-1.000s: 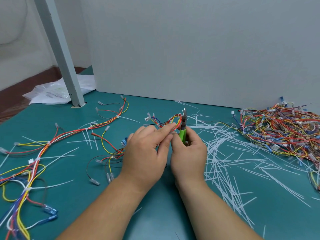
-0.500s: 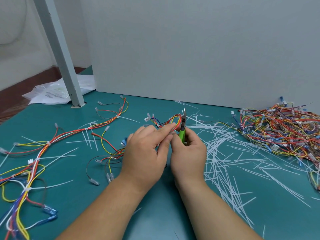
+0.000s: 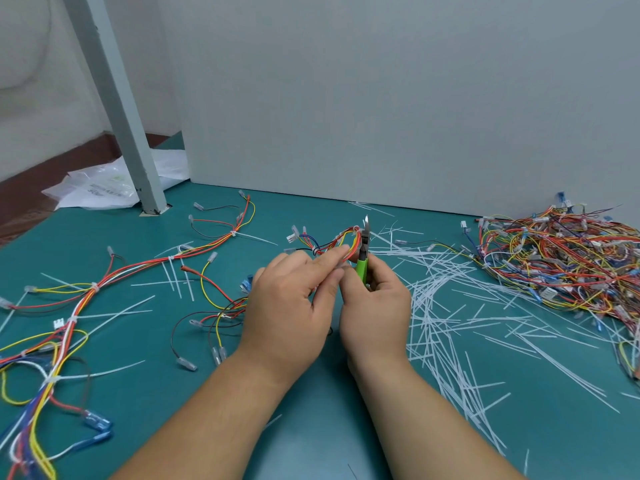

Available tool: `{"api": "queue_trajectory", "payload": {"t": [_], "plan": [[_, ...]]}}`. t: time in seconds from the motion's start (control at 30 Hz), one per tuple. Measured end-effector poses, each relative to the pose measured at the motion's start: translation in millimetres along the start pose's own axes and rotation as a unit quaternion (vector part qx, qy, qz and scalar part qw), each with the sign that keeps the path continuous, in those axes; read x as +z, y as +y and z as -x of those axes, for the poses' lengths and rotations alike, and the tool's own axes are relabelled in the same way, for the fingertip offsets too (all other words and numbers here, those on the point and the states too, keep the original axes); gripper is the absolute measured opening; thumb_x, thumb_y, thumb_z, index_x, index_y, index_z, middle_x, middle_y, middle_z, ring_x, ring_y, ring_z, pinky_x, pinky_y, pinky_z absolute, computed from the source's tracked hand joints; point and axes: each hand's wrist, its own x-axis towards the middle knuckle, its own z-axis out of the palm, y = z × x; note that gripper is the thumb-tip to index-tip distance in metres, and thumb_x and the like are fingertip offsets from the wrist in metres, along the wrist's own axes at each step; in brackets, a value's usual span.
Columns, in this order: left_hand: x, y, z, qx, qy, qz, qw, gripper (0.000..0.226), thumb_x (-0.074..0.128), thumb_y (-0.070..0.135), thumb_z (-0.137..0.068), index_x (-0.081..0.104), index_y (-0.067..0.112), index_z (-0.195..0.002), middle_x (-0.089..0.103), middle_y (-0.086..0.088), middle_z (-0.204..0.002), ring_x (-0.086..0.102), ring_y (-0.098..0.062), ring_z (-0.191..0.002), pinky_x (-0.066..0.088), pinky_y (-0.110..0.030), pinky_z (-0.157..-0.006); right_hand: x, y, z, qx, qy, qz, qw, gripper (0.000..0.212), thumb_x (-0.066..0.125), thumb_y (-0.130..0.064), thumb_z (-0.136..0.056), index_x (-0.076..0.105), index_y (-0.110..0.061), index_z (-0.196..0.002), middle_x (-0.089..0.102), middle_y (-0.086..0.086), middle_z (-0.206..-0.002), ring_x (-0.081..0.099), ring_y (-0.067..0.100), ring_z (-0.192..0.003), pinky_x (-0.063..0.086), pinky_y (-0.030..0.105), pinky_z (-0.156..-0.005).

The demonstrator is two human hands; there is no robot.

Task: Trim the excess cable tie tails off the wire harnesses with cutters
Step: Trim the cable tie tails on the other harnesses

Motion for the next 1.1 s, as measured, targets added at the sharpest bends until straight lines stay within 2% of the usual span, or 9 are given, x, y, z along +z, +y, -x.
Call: {"api": "queue_trajectory", "payload": {"t": [0.17,0.37,0.6,0.8,0.97,1.1], "plan": [[-0.2,0.6,-0.3,0.000,-0.002,0.002,1.000,0.031,0.058,0.029,-0.098,0.071,0.029,-0.126,0.037,0.011,-0.069,0.045,-0.018,-0.069,0.045,-0.047,-0.062,2.3,-0.8,0.9,0.001,0.013,0.004,1.000,0.020,0.066,-0.026,-0.081,0.064,-0.006,-0.083,0.041,-0.004,-0.064,0.032,0.013,-0.060,0.030,0.033,-0.056],[-0.3,0.6,-0.3,-0.002,0.002,0.004,1.000,0.030,0.059,0.027,-0.098,0.072,0.029,-0.126,0.037,0.012,-0.069,0.045,-0.017,-0.069,0.046,-0.047,-0.063,0.5,-2.4,0.0,-0.004,-0.003,0.010,1.000,0.014,0.065,-0.025,-0.083,0.069,-0.013,-0.088,0.042,-0.001,-0.066,0.033,0.013,-0.063,0.031,0.033,-0.057],[-0.7,0.6,0.3,-0.001,0.000,0.004,1.000,0.031,0.058,0.028,-0.098,0.072,0.029,-0.126,0.038,0.011,-0.069,0.045,-0.017,-0.069,0.046,-0.047,-0.062,1.7,-4.2,1.2,0.004,0.006,0.005,1.000,0.015,0.066,-0.024,-0.081,0.068,-0.010,-0.085,0.041,-0.002,-0.065,0.032,0.014,-0.062,0.031,0.033,-0.057],[-0.7,1.3,0.5,-0.004,-0.004,0.004,1.000,0.032,0.059,0.029,-0.098,0.071,0.030,-0.127,0.038,0.011,-0.068,0.044,-0.016,-0.070,0.046,-0.046,-0.063,2.2,-8.0,2.7,-0.006,0.014,0.011,1.000,0.018,0.064,-0.024,-0.080,0.065,-0.006,-0.079,0.040,-0.005,-0.062,0.032,0.009,-0.058,0.030,0.026,-0.052],[-0.8,1.4,0.5,-0.005,-0.005,0.009,1.000,0.031,0.059,0.028,-0.098,0.072,0.028,-0.126,0.041,0.009,-0.069,0.047,-0.019,-0.070,0.046,-0.048,-0.063,-0.8,-6.3,1.4,0.003,0.003,0.014,1.000,0.008,0.069,-0.012,-0.091,0.070,-0.011,-0.083,0.042,-0.002,-0.063,0.033,0.013,-0.060,0.031,0.034,-0.055],[-1.4,1.3,0.6,-0.008,-0.004,0.009,1.000,0.031,0.059,0.028,-0.097,0.072,0.028,-0.126,0.040,0.011,-0.069,0.046,-0.017,-0.070,0.047,-0.048,-0.064,0.7,-6.9,2.7,-0.001,0.002,0.010,1.000,0.008,0.069,-0.016,-0.090,0.071,-0.013,-0.083,0.046,-0.003,-0.064,0.036,0.011,-0.060,0.033,0.033,-0.055]]}}
